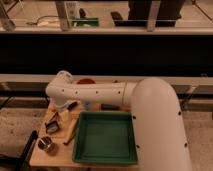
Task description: Place brush in purple bowl
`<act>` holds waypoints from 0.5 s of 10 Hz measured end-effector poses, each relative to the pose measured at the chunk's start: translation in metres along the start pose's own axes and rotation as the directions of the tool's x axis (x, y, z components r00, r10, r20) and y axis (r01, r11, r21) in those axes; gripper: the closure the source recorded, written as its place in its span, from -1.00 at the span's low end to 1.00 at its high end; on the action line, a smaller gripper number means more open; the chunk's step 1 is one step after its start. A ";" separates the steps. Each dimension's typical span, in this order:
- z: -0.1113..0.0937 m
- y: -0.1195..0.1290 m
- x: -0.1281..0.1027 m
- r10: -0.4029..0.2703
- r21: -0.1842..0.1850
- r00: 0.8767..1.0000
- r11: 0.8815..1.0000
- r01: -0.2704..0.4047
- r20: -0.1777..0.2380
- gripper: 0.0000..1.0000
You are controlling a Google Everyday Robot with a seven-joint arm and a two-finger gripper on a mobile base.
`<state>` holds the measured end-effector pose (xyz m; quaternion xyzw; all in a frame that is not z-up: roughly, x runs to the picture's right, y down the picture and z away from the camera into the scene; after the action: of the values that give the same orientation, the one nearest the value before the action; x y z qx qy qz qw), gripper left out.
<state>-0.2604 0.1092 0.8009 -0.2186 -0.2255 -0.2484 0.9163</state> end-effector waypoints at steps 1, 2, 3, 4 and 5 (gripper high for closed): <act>0.004 -0.004 0.005 0.017 0.018 1.000 1.000 -0.017 -0.001 -0.60; 0.008 -0.004 0.009 0.041 0.032 0.999 0.999 -0.041 0.005 -0.60; 0.014 -0.003 0.012 0.065 0.043 0.998 0.997 -0.065 0.011 -0.60; 0.019 -0.004 0.015 0.083 0.054 0.996 0.995 -0.083 0.015 -0.60; 0.025 -0.005 0.014 0.107 0.058 0.994 0.992 -0.108 0.025 -0.60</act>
<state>-0.2603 0.1130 0.8295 -0.2059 -0.2306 -0.1894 0.9319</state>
